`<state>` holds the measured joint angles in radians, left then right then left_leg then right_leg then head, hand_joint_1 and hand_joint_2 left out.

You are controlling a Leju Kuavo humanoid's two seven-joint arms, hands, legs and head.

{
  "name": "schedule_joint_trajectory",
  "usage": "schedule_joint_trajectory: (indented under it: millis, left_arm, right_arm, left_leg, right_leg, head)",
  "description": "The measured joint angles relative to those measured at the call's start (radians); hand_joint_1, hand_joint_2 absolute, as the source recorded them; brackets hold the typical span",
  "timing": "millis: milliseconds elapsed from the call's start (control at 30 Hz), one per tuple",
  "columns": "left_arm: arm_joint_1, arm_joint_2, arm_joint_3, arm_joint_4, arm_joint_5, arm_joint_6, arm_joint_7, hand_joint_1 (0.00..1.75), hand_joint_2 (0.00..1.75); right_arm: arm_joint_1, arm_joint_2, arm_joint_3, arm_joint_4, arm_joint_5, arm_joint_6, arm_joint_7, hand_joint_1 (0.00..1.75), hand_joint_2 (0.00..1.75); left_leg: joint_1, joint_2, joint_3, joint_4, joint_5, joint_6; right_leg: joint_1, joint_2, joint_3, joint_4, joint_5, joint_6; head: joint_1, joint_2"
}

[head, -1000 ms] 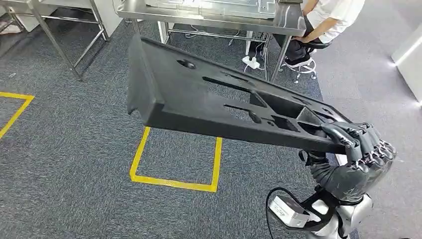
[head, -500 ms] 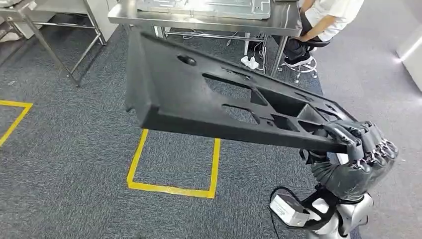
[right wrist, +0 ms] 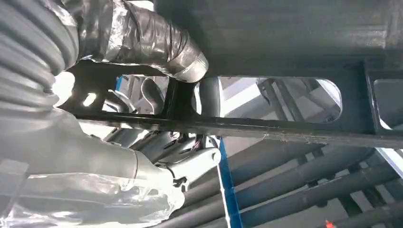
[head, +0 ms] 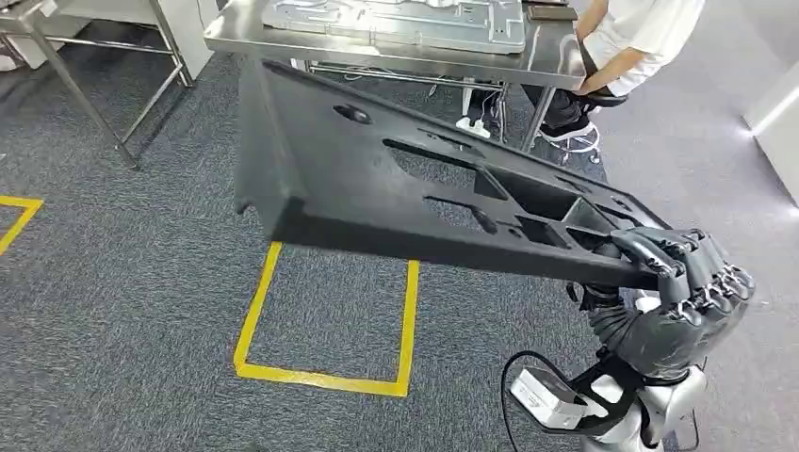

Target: Take the parts from the cabinet and place them on the table.

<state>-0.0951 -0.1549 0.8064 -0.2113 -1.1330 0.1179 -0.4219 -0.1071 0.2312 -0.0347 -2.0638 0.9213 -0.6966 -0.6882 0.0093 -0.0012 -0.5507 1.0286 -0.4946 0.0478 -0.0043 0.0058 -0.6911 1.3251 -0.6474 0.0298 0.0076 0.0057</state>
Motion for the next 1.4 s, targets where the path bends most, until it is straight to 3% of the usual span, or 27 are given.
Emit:
schedule_joint_trajectory:
  millis: [33, 67, 100, 167, 200, 233, 300, 333, 367, 433, 467, 533, 600, 667, 700, 733, 767, 833, 867, 933, 1033, 1067, 1100, 1133, 1200, 1300, 1400]
  left_arm:
    - [0.002, 0.000, 0.000, 0.000, 0.000, 0.000, 0.000, 0.00, 1.75]
    - [0.002, 0.000, 0.000, 0.000, 0.000, 0.000, 0.000, 0.00, 1.75]
    - [0.001, -0.001, 0.000, 0.000, 0.000, 0.000, 0.000, 0.00, 1.75]
    - [0.001, -0.007, 0.000, 0.001, 0.000, 0.000, 0.000, 0.00, 1.75]
    - [0.001, -0.010, 0.000, 0.001, 0.000, 0.000, 0.000, 0.00, 1.75]
    - [-0.002, -0.012, 0.000, 0.001, 0.000, 0.000, 0.000, 0.00, 1.75]
    - [-0.003, -0.012, 0.000, 0.001, 0.000, 0.000, -0.001, 0.00, 1.75]
    - [-0.003, -0.012, 0.000, 0.001, 0.000, 0.000, 0.000, 0.00, 1.75]
    - [-0.004, -0.011, 0.000, 0.001, 0.000, 0.000, -0.001, 0.00, 1.75]
    - [-0.009, -0.011, 0.000, 0.001, 0.001, 0.001, -0.001, 0.00, 1.75]
    - [-0.009, -0.011, 0.000, 0.001, 0.001, 0.001, -0.001, 0.00, 1.75]
    - [-0.004, -0.011, 0.000, 0.001, 0.001, 0.001, -0.001, 0.00, 1.75]
    - [-0.001, -0.011, 0.000, 0.001, 0.001, 0.001, -0.001, 0.00, 1.75]
    - [0.001, -0.011, 0.000, 0.001, 0.001, 0.001, -0.001, 0.00, 1.75]
    - [0.001, -0.013, 0.000, 0.003, 0.001, 0.000, 0.000, 0.00, 1.75]
    - [-0.003, -0.013, 0.000, 0.003, 0.001, 0.000, 0.000, 0.00, 1.75]
    - [-0.002, -0.012, 0.000, 0.003, 0.001, 0.001, 0.000, 0.00, 1.75]
    - [0.000, -0.009, 0.000, 0.003, 0.002, 0.001, 0.000, 0.00, 1.75]
    - [0.000, -0.009, 0.000, 0.003, 0.002, 0.001, 0.000, 0.00, 1.75]
    - [-0.005, -0.008, 0.000, 0.003, 0.002, 0.001, 0.000, 0.00, 1.75]
    - [-0.006, -0.008, 0.000, 0.003, 0.002, 0.001, -0.001, 0.00, 1.75]
    - [-0.005, -0.008, 0.000, 0.003, 0.002, 0.001, -0.001, 0.00, 1.75]
    - [-0.005, -0.009, 0.000, 0.003, 0.002, 0.001, -0.001, 0.00, 1.75]
    - [-0.007, -0.009, 0.000, 0.003, 0.002, 0.001, -0.001, 0.00, 1.75]
    - [-0.007, -0.015, 0.000, 0.005, 0.002, 0.000, -0.001, 0.00, 1.75]
    - [-0.013, -0.020, 0.000, 0.005, 0.002, 0.000, -0.001, 0.00, 1.75]
    - [-0.016, -0.019, 0.000, 0.005, 0.001, 0.000, -0.001, 0.00, 1.75]
  right_arm:
    - [0.001, 0.000, 0.000, 0.000, 0.000, 0.000, 0.000, 1.75, 1.75]
    - [0.001, 0.000, 0.000, 0.000, 0.000, 0.000, 0.000, 1.75, 1.75]
    - [0.000, 0.000, 0.000, 0.000, 0.000, 0.000, 0.000, 1.75, 1.75]
    - [0.000, 0.000, 0.000, 0.000, 0.000, 0.000, 0.000, 1.75, 1.75]
    - [-0.002, 0.000, 0.000, 0.000, -0.001, 0.000, 0.000, 1.75, 1.75]
    - [-0.003, 0.000, 0.000, -0.001, 0.000, 0.000, 0.000, 1.75, 1.75]
    - [-0.003, 0.000, 0.000, -0.003, 0.000, 0.000, 0.000, 1.75, 1.75]
    - [-0.002, 0.000, 0.000, -0.005, -0.001, 0.000, 0.000, 1.75, 1.75]
    - [-0.004, 0.000, -0.001, -0.005, 0.000, 0.000, 0.000, 1.75, 1.75]
    - [-0.004, 0.000, 0.000, -0.005, 0.000, 0.000, 0.000, 1.75, 1.75]
    - [-0.004, 0.000, 0.000, -0.005, 0.000, 0.000, 0.000, 1.75, 1.75]
    - [-0.003, 0.000, -0.001, -0.005, 0.000, 0.000, 0.000, 1.75, 1.75]
    - [-0.003, 0.000, -0.001, -0.005, 0.000, 0.000, 0.000, 1.75, 1.75]
    - [-0.003, 0.000, 0.000, -0.005, 0.000, 0.000, 0.000, 1.75, 1.75]
    - [-0.003, 0.000, -0.001, -0.004, 0.000, 0.000, 0.000, 1.75, 1.75]
    - [-0.005, 0.001, 0.000, -0.005, 0.000, 0.000, 0.000, 1.75, 1.75]
    - [-0.005, 0.001, 0.000, -0.005, 0.001, 0.000, 0.000, 1.75, 1.75]
    - [-0.005, 0.001, 0.000, -0.006, 0.000, 0.000, 0.000, 1.75, 1.75]
    - [-0.004, 0.001, 0.000, -0.006, 0.001, 0.000, 0.000, 1.75, 1.75]
    - [-0.006, 0.000, 0.000, -0.006, 0.001, 0.000, 0.000, 1.75, 1.75]
    - [-0.005, 0.000, -0.001, -0.006, 0.001, 0.000, 0.000, 1.75, 1.75]
    - [-0.005, 0.000, -0.001, -0.006, 0.001, 0.000, 0.000, 1.75, 1.75]
    - [-0.005, 0.000, -0.001, -0.006, 0.001, 0.000, 0.000, 1.75, 1.75]
    - [-0.006, 0.000, 0.000, -0.006, 0.001, 0.000, 0.000, 1.75, 1.75]
    - [-0.007, 0.000, 0.000, -0.006, 0.001, 0.000, 0.000, 1.75, 1.75]
    - [-0.008, 0.000, 0.000, -0.009, 0.002, 0.000, 0.000, 1.75, 1.75]
    - [-0.011, 0.001, 0.000, -0.014, 0.002, 0.000, 0.000, 1.75, 1.75]
  left_leg:
    - [0.000, -0.001, 0.014, 0.000, -0.010, 0.000]
    - [0.000, -0.002, 0.030, 0.000, -0.022, -0.001]
    - [0.000, -0.003, 0.047, -0.002, -0.032, -0.002]
    - [0.002, -0.003, 0.069, -0.007, -0.051, -0.005]
    - [0.002, -0.008, 0.079, -0.011, -0.057, -0.012]
    - [0.002, -0.007, 0.078, -0.019, -0.063, -0.020]
    - [-0.004, -0.004, 0.098, -0.014, -0.032, -0.030]
    - [-0.006, -0.005, 0.090, 0.002, -0.038, -0.031]
    - [-0.004, -0.005, 0.084, 0.044, -0.038, -0.034]
    - [-0.001, -0.005, 0.013, 0.162, -0.078, -0.042]
    - [0.001, -0.005, -0.034, 0.219, -0.121, -0.050]
    - [0.010, -0.004, -0.088, 0.246, -0.163, -0.061]
    - [0.021, -0.004, -0.083, 0.145, -0.090, -0.075]
    - [0.034, 0.002, -0.062, 0.017, 0.064, -0.087]
    - [0.024, 0.007, -0.078, 0.023, 0.025, -0.083]
    - [0.018, 0.010, -0.070, 0.027, 0.029, -0.059]
    - [0.017, 0.004, -0.071, 0.025, 0.038, -0.045]
    - [0.015, 0.001, -0.061, 0.024, 0.031, -0.029]
    - [0.017, 0.002, -0.052, 0.017, 0.027, -0.023]
    - [0.016, 0.001, -0.034, 0.010, 0.016, -0.012]
    - [0.011, 0.000, -0.001, 0.007, -0.012, -0.011]
    - [0.010, -0.001, 0.015, 0.006, -0.023, -0.011]
    - [0.009, -0.003, 0.032, 0.006, -0.035, -0.011]
    - [0.009, -0.004, 0.050, 0.005, -0.047, -0.011]
    - [0.010, -0.004, 0.071, -0.001, -0.068, -0.014]
    - [0.004, -0.006, 0.104, -0.010, -0.070, -0.028]
    - [0.003, -0.006, 0.092, 0.043, -0.052, -0.039]
  right_leg:
    - [0.001, 0.000, -0.019, -0.011, 0.011, -0.002]
    - [0.002, 0.000, -0.018, -0.057, 0.047, -0.008]
    - [0.008, 0.000, -0.003, -0.128, 0.105, -0.016]
    - [0.026, -0.007, 0.027, -0.281, 0.248, -0.047]
    - [0.032, -0.002, 0.027, -0.268, 0.223, -0.051]
    - [0.036, 0.001, 0.038, -0.285, 0.222, -0.060]
    - [0.033, 0.003, 0.060, -0.313, 0.223, -0.079]
    - [0.019, 0.005, 0.085, -0.329, 0.230, -0.077]
    - [0.019, 0.001, 0.103, -0.338, 0.225, -0.078]
    - [0.018, -0.001, 0.126, -0.345, 0.211, -0.081]
    - [0.018, -0.001, 0.136, -0.345, 0.200, -0.080]
    - [0.016, 0.003, 0.156, -0.344, 0.181, -0.074]
    - [0.008, 0.007, 0.184, -0.338, 0.156, -0.062]
    - [0.002, 0.006, 0.197, -0.324, 0.124, -0.044]
    - [0.002, 0.009, 0.204, -0.312, 0.115, -0.036]
    - [0.003, 0.009, 0.198, -0.312, 0.108, -0.026]
    - [0.003, 0.007, 0.200, -0.314, 0.101, -0.020]
    - [-0.002, 0.007, 0.202, -0.298, 0.106, -0.013]
    - [-0.004, 0.004, 0.184, -0.263, 0.113, -0.008]
    - [-0.007, 0.000, 0.099, -0.131, 0.106, -0.002]
    - [-0.006, 0.000, -0.035, 0.010, 0.024, -0.003]
    - [-0.005, 0.000, -0.053, 0.000, 0.025, -0.008]
    - [0.000, 0.000, -0.052, -0.044, 0.050, -0.015]
    - [0.007, 0.000, -0.037, -0.115, 0.102, -0.024]
    - [0.031, -0.008, -0.005, -0.272, 0.267, -0.051]
    - [0.034, 0.000, 0.012, -0.302, 0.251, -0.063]
    - [0.022, 0.001, 0.074, -0.336, 0.242, -0.067]
  head:
    - [0.000, 0.000]
    - [0.000, 0.000]
    - [0.000, 0.000]
    - [0.000, 0.000]
    - [0.000, 0.000]
    - [0.003, 0.000]
    - [0.002, 0.000]
    - [0.003, 0.000]
    - [0.003, 0.000]
    - [0.001, 0.000]
    - [0.000, 0.000]
    - [0.000, 0.000]
    - [0.001, 0.000]
    - [0.001, 0.000]
    - [0.000, 0.000]
    - [0.000, 0.000]
    - [0.001, 0.000]
    - [0.000, 0.000]
    - [0.001, 0.000]
    - [0.001, 0.000]
    - [0.001, 0.000]
    - [0.001, 0.000]
    - [0.001, 0.000]
    - [0.001, 0.000]
    - [0.001, 0.000]
    - [0.002, 0.000]
    - [0.002, 0.000]
